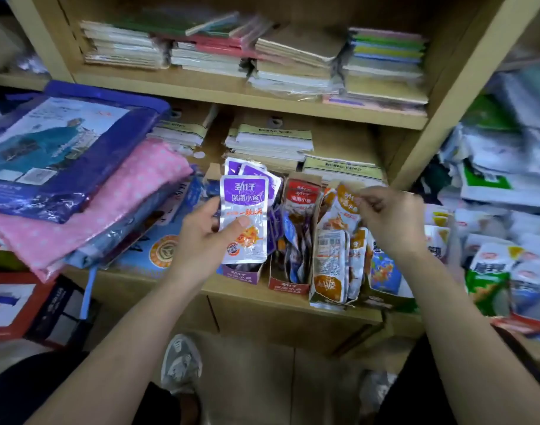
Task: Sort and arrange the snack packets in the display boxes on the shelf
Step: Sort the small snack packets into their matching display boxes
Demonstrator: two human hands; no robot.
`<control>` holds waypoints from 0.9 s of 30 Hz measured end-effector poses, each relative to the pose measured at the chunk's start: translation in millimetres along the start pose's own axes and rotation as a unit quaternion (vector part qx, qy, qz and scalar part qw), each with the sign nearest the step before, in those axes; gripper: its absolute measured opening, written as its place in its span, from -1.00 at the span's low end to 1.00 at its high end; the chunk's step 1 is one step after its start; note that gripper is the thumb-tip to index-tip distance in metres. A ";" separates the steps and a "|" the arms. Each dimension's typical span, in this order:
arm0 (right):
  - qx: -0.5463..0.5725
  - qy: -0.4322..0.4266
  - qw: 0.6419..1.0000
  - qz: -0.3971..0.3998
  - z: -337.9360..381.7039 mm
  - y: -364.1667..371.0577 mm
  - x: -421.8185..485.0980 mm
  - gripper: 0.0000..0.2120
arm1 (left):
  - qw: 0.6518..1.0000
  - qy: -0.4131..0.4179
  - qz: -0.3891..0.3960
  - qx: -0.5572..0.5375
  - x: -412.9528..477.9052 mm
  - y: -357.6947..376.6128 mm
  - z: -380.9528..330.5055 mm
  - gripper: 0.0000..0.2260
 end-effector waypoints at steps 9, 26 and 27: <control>0.018 0.030 0.999 -0.003 16.3 0.3 -7.0 -0.64 | 0.994 -0.067 0.024 -0.081 2.8 21.2 7.9 -0.79; 0.394 0.269 0.876 0.070 34.9 14.6 -24.9 -0.71 | 0.983 0.008 -0.181 -0.006 19.6 -12.1 2.4 -0.87; 0.380 0.271 0.882 0.065 32.2 14.9 -23.9 -0.69 | 0.979 0.011 -0.205 -0.015 22.4 -16.3 2.0 -0.87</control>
Point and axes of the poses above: each hand's wrist, its own x-axis towards the middle knuckle, its own y-axis out of the palm, z = x × y, the point moved 2 cm from there along x, towards the middle knuckle, and after that the axes turned 10 degrees about y, right-handed, at the moved point
